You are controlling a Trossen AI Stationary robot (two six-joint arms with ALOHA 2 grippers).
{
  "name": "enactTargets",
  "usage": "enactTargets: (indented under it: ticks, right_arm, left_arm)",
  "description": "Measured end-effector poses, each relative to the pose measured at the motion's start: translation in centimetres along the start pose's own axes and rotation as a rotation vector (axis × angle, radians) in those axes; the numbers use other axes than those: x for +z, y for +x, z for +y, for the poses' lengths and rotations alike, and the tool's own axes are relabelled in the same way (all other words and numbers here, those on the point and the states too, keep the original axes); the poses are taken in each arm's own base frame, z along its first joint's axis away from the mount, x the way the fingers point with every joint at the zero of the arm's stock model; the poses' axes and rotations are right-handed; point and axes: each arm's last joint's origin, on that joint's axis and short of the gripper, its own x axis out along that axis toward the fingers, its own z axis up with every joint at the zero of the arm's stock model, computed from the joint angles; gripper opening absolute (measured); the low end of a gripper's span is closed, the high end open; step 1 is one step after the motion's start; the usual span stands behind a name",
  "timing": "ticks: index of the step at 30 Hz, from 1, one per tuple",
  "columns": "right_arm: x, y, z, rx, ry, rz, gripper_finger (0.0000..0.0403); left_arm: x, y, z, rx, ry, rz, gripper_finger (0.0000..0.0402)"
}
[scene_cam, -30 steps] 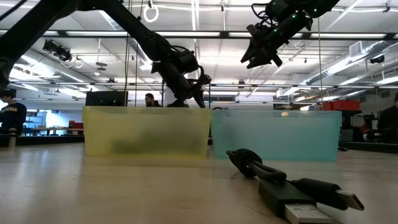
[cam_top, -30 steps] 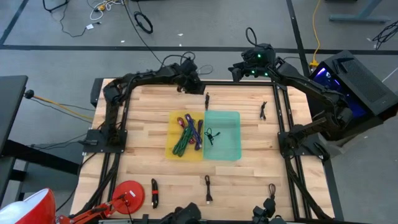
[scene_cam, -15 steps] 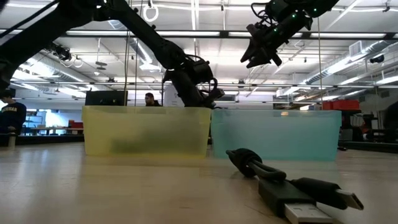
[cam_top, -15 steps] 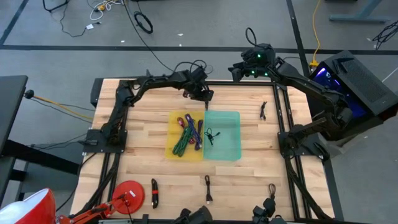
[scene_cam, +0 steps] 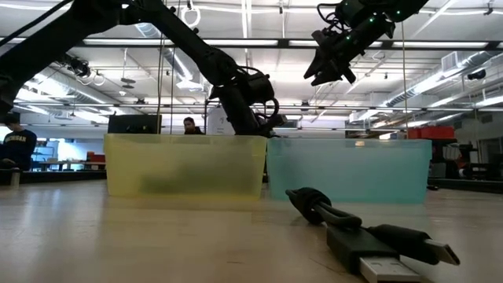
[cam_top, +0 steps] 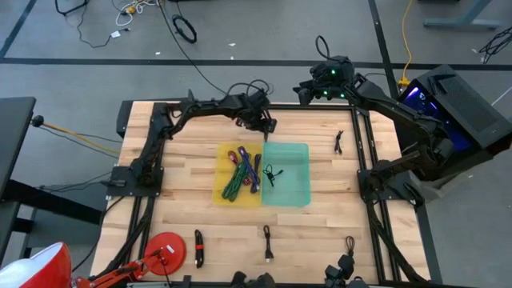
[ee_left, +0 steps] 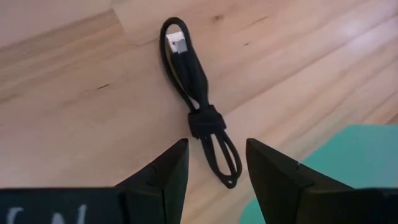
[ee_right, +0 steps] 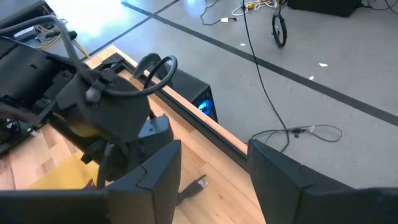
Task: Pick & Place USB Port
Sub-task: Put the black charger cable into the green bin
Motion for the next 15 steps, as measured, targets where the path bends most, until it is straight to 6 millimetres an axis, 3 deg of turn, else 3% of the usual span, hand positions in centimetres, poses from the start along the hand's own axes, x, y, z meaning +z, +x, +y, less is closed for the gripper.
enactTargets:
  ticks: [15]
  right_arm:
    - [-0.1,0.0,0.0,-0.001,-0.009,0.008,0.0184]
  left_arm:
    - [-2.3,0.4,-2.0,0.099,0.088,-0.023,0.0165]
